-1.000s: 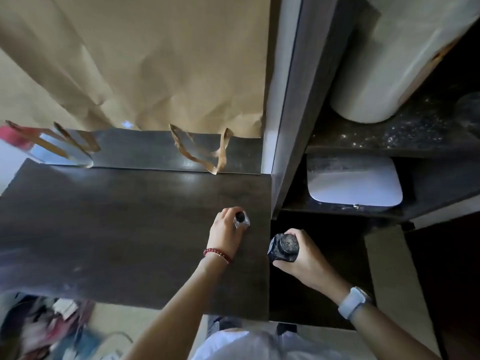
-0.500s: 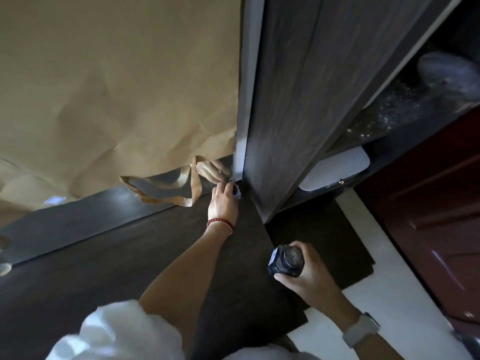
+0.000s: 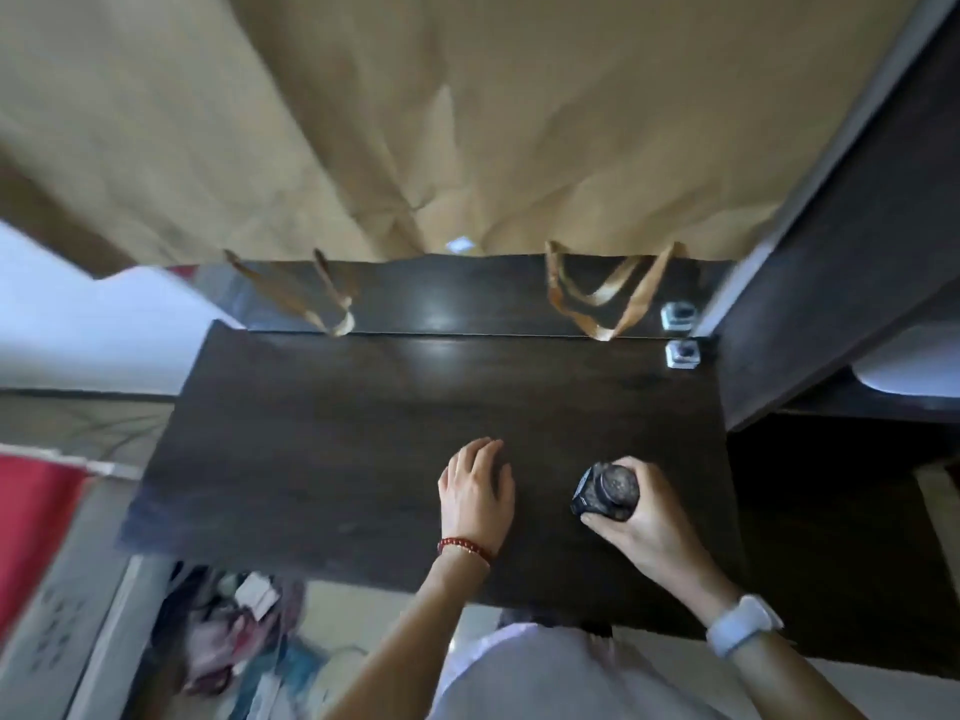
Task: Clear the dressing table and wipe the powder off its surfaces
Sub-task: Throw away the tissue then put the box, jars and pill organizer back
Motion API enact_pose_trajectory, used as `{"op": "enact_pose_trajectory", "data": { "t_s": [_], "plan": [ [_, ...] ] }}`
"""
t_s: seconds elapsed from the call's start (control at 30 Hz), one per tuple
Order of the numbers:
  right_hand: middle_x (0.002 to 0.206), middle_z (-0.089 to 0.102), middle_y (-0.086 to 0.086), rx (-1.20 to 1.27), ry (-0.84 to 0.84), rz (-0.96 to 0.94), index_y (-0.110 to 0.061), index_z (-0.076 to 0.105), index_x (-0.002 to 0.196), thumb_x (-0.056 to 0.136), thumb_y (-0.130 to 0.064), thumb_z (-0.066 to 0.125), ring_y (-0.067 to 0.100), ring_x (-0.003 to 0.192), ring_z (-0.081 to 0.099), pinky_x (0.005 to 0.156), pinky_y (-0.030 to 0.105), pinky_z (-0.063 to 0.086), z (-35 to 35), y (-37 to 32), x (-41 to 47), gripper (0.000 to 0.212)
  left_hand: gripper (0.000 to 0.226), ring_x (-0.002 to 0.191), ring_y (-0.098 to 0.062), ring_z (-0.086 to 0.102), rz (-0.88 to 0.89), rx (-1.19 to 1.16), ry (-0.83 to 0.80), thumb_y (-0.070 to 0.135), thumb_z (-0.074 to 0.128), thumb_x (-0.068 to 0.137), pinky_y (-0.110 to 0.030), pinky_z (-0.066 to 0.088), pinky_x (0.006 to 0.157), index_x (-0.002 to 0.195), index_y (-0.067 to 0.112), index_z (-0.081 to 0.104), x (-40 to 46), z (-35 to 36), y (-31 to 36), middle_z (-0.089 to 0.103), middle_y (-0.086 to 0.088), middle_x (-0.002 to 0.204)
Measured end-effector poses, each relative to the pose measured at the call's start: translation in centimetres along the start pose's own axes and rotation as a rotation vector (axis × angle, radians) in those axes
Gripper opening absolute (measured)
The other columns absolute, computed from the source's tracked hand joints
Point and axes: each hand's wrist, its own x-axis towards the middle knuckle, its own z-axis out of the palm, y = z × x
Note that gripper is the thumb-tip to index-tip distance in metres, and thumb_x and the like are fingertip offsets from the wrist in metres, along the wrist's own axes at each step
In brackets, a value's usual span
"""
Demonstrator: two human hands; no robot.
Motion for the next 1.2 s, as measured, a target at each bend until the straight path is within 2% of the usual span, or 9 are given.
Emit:
{"op": "enact_pose_trajectory", "data": {
  "t_s": [0.07,0.2,0.3,0.43,0.57,0.67,0.87,1.03,1.2],
  "plan": [
    [0.097,0.053,0.005,-0.012,-0.093,-0.065,-0.012,0.053,0.099,0.058,-0.010,0.082,0.024,0.095,0.053,0.086,0.032,0.042,2.9,-1.8,0.4,0.051,0.027,0.110,-0.030,0.054,-0.097,0.038,0.075,0.008,0.058,0.082,-0.039,0.038,0.095,0.108,0.008,0.062,-1.3,-3.0,-3.8,0.061,-0.011,0.115],
    [0.100,0.048,0.001,-0.055,-0.252,-0.176,-0.017,0.049,0.102,0.061,-0.014,0.081,0.017,0.096,0.049,0.081,0.018,0.032,9.5,-5.6,0.9,0.052,0.024,0.107,-0.033,0.053,-0.284,0.043,0.218,0.007,0.057,0.083,-0.039,0.038,0.091,0.106,0.007,0.062,-1.8,-8.5,-10.4,0.061,-0.012,0.114],
    [0.100,0.048,0.001,-0.103,-0.316,-0.232,-0.015,0.051,0.103,0.062,-0.016,0.080,0.017,0.096,0.048,0.081,0.018,0.032,14.4,-8.6,1.8,0.051,0.024,0.106,-0.032,0.052,-0.345,0.031,0.297,0.008,0.056,0.084,-0.039,0.038,0.090,0.108,0.009,0.061,-0.9,-11.8,-14.7,0.060,-0.012,0.114],
    [0.102,0.048,0.000,-0.154,-0.355,-0.286,-0.015,0.050,0.105,0.063,-0.018,0.079,0.017,0.099,0.048,0.083,0.016,0.032,22.0,-13.4,4.3,0.051,0.027,0.110,-0.032,0.050,-0.360,0.030,0.324,0.010,0.054,0.085,-0.040,0.037,0.092,0.112,0.009,0.059,3.1,-16.5,-21.8,0.057,-0.011,0.119],
    [0.104,0.044,0.000,-0.197,-0.282,-0.284,-0.010,0.049,0.108,0.065,-0.018,0.078,0.020,0.104,0.046,0.087,0.020,0.032,30.4,-19.3,8.2,0.053,0.033,0.114,-0.034,0.044,-0.383,0.056,0.256,0.013,0.052,0.086,-0.044,0.035,0.095,0.119,0.010,0.053,8.9,-21.4,-29.0,0.052,-0.012,0.125],
    [0.110,0.047,0.008,-0.226,-0.230,-0.269,-0.007,0.048,0.111,0.066,-0.017,0.078,0.025,0.109,0.046,0.090,0.023,0.033,35.7,-23.1,11.9,0.054,0.041,0.120,-0.035,0.038,-0.395,0.116,0.125,0.020,0.050,0.087,-0.047,0.034,0.097,0.127,0.012,0.044,13.4,-23.8,-33.3,0.044,-0.012,0.134],
    [0.119,0.045,0.014,-0.355,-0.163,-0.237,-0.005,0.043,0.116,0.073,-0.016,0.071,0.029,0.115,0.042,0.096,0.031,0.034,41.0,-27.2,18.2,0.053,0.047,0.129,-0.034,0.030,-0.408,0.082,-0.094,0.025,0.039,0.093,-0.046,0.031,0.101,0.137,0.013,0.027,20.4,-24.3,-38.2,0.030,-0.011,0.145],
    [0.121,0.044,0.015,-0.425,-0.152,-0.184,-0.005,0.041,0.116,0.075,-0.014,0.070,0.030,0.117,0.041,0.097,0.034,0.035,42.7,-28.5,20.8,0.051,0.043,0.122,-0.034,0.041,-0.370,-0.059,-0.186,0.021,0.033,0.096,-0.041,0.037,0.096,0.137,0.012,0.027,22.0,-23.3,-39.5,0.042,-0.017,0.136],
    [0.128,0.039,0.016,-0.447,-0.133,-0.173,-0.003,0.036,0.125,0.078,-0.016,0.070,0.030,0.122,0.038,0.100,0.036,0.036,43.3,-29.1,21.6,0.059,0.042,0.117,-0.035,0.046,-0.371,-0.066,-0.155,0.024,0.033,0.096,-0.041,0.041,0.093,0.136,0.014,0.031,21.9,-22.9,-39.6,0.048,-0.016,0.131]
  ]
}}
